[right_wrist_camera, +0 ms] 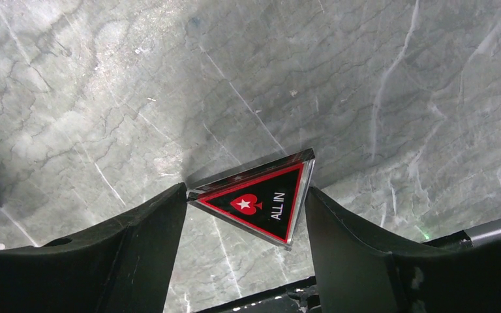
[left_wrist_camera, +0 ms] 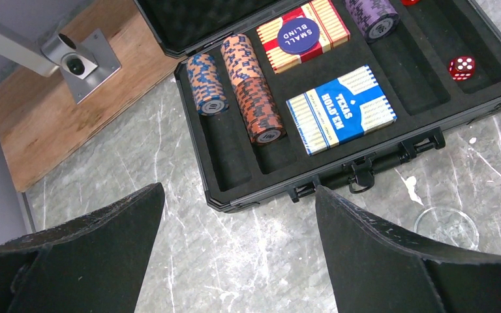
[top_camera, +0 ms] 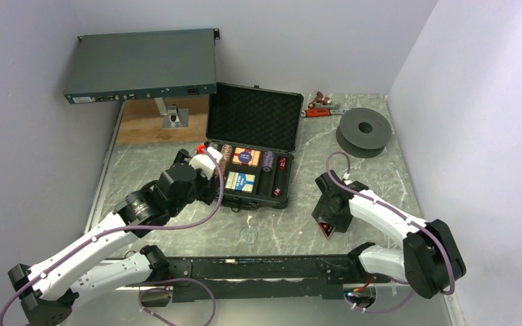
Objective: Pack up texas hold em set
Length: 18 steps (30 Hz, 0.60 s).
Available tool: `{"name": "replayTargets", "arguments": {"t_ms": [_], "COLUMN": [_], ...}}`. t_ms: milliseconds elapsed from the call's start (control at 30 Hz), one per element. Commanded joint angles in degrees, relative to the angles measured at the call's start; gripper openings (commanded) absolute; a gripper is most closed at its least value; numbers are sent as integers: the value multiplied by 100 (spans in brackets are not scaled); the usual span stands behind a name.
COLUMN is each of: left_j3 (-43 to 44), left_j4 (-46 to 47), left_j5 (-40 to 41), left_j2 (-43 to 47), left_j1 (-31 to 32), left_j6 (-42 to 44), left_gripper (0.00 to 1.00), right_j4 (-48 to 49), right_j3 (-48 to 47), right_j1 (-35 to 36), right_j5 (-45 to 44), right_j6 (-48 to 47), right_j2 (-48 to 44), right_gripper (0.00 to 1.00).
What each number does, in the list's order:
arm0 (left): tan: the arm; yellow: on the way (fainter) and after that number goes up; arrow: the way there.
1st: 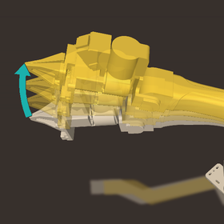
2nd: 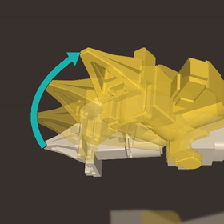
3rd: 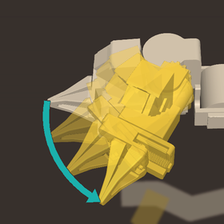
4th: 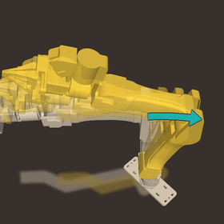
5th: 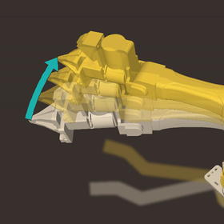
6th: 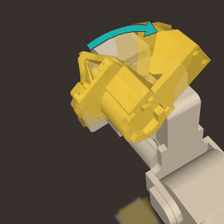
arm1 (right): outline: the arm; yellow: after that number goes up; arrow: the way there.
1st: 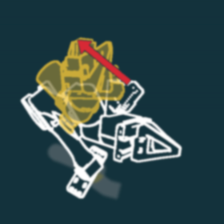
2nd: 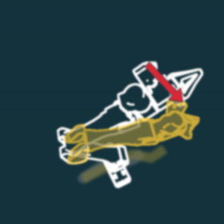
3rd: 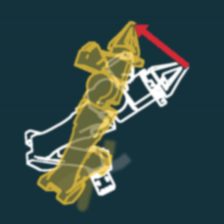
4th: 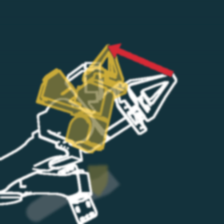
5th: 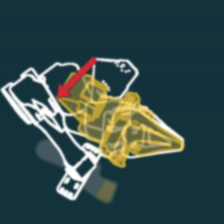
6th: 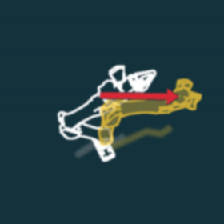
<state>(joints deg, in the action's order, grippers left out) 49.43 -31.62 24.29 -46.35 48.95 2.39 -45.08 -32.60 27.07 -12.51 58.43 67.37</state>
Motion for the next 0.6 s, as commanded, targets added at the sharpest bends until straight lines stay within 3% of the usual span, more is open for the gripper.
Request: {"name": "replayTargets", "arguments": {"t_ms": [0, 67, 267, 400, 500, 567], "left_j3": [199, 199, 190, 189, 182, 181], "left_j4": [57, 50, 58, 56, 65, 61], "left_j5": [120, 120, 133, 155, 155, 150], "left_j2": [28, 22, 7, -25, 0, 26], "left_j1": [21, 26, 18, 11, 16, 17], "left_j6": [7, 7, 15, 16, 24, 24], "left_gripper": [92, 91, 91, 92, 91, 92], "right_j4": [-69, -71, 6, 59, 85, 109], "right_j3": [-70, -57, 17, 23, 29, -1], "right_j1": [-18, -18, -18, -19, -18, -19], "right_j5": [-67, -52, 7, 50, 93, 168], "right_j6": [-46, -60, -102, -154, -210, -262], "right_j2": [-94, -127, -296, -389, -426, -423], "right_gripper": [68, 68, 50, 35, 17, 12]}}
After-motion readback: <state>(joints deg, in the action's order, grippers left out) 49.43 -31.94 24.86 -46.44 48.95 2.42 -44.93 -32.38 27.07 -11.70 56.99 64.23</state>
